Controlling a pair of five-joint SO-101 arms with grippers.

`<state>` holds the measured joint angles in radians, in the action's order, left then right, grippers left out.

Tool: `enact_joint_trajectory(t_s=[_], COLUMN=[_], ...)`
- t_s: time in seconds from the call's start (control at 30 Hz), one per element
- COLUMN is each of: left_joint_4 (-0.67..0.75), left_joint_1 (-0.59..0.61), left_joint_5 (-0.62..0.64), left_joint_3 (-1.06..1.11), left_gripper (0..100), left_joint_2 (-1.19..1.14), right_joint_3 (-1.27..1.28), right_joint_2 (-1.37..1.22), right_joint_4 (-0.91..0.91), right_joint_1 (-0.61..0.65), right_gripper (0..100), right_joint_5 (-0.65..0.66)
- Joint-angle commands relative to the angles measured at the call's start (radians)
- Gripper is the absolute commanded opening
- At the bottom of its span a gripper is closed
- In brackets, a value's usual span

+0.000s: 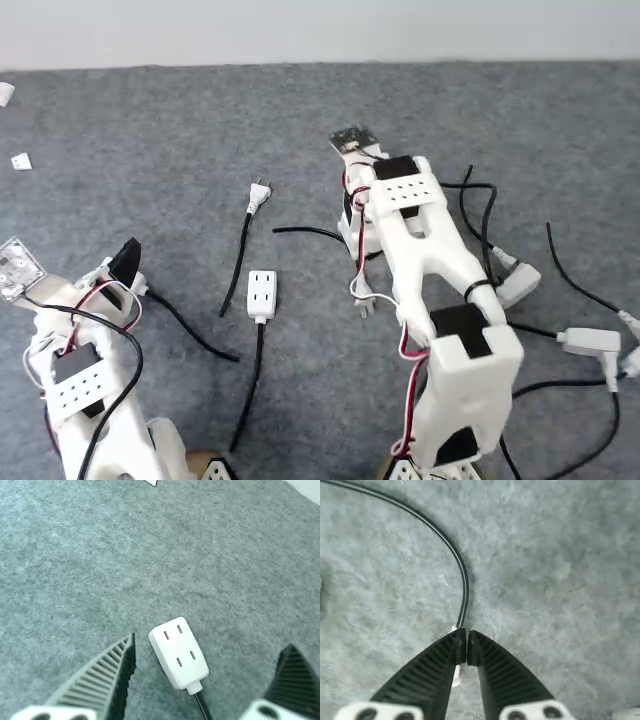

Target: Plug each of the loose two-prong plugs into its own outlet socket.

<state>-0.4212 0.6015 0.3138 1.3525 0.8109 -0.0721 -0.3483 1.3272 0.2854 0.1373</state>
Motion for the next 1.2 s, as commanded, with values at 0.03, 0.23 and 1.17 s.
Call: enact_joint_trajectory(t_s=[0.03,0.23,1.17], left_joint_4=[0.023,0.023,0.023], left_joint_1=[-0.006,-0.006,-0.005], left_joint_5=[0.005,0.005,0.005], left_joint_3=[-0.012,-0.012,-0.010], left_gripper=[41,41,41], left_joint_2=[0.018,0.018,0.018], right_joint_3=[0.061,0.222,0.330], right_joint_2=[0.096,0.097,0.107], right_joint_4=[-0.042,-0.104,-0.275], right_joint_1=[0.047,0.065,-0.024], right_gripper=[0.9,0.9,6.7], right_joint_5=[-0.011,0.028,0.180])
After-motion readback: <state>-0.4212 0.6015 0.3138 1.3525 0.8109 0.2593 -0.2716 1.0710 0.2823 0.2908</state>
